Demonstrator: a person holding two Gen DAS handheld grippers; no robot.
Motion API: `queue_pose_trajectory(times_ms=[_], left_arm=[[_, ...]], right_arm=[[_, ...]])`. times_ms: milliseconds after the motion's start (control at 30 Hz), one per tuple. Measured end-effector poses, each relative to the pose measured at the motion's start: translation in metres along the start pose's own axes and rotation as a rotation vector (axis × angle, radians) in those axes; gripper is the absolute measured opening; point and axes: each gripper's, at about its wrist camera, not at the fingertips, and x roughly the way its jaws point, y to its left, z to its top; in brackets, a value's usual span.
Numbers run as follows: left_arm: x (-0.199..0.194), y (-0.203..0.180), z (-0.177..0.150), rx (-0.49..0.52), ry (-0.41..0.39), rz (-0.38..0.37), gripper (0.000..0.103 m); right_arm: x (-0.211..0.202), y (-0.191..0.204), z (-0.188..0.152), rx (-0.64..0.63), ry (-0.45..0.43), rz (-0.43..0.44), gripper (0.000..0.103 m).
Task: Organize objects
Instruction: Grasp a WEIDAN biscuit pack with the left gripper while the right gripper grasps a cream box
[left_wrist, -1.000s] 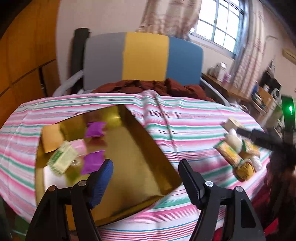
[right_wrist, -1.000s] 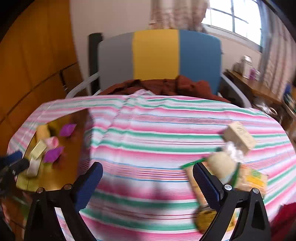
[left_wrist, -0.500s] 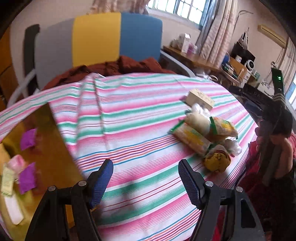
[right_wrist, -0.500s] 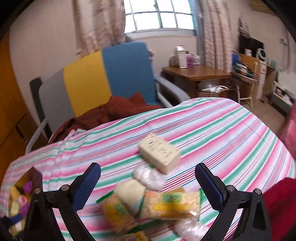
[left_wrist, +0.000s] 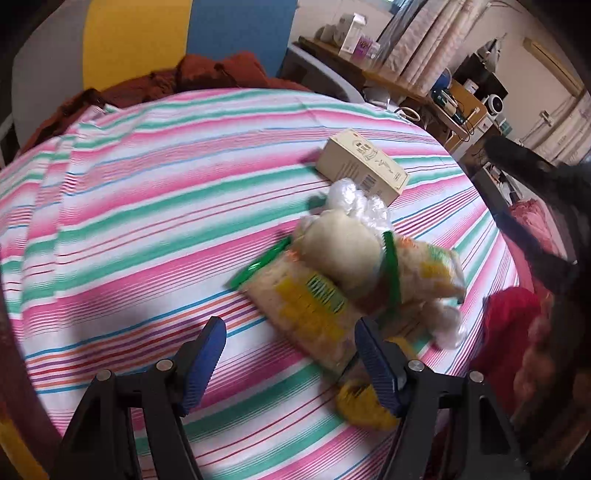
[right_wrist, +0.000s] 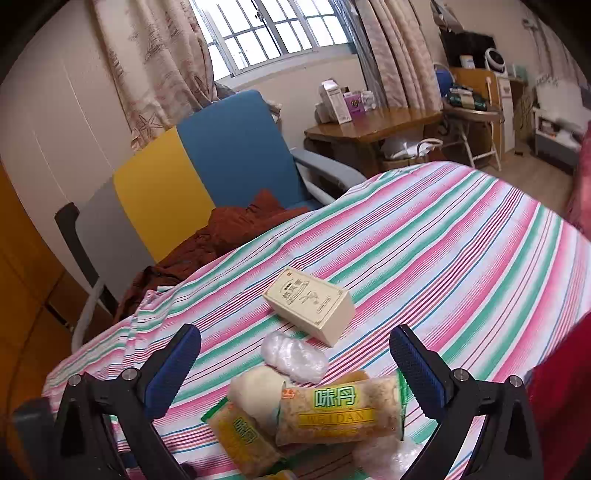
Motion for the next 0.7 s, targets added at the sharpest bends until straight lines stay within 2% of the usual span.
queue_pose_trajectory(times_ms=[167,400,533,700], left_arm=[[0.02,-0.008,0.011,-0.037,0.037,0.021,0.073],[0.041,-0.006,0.012,-0.061,0.07,0.105,0.073],[0.039,-0.009,0.004,0.024,0.051,0.116,0.073],[0.025,0.001,-0.014,0.193,0.062,0.133,0.065]], right_arm=[[0.001,-0.006,0.001,0.035,0.009,0.04,0.103],[0.002,-0.008,0.0,0.061,0.021,0.075,0.103],[0.005,-0.007,0.0,0.059,0.038,0.079,0.103],[0.006,-0.007,-0.001,0.056,0.043,0.07,0.103]])
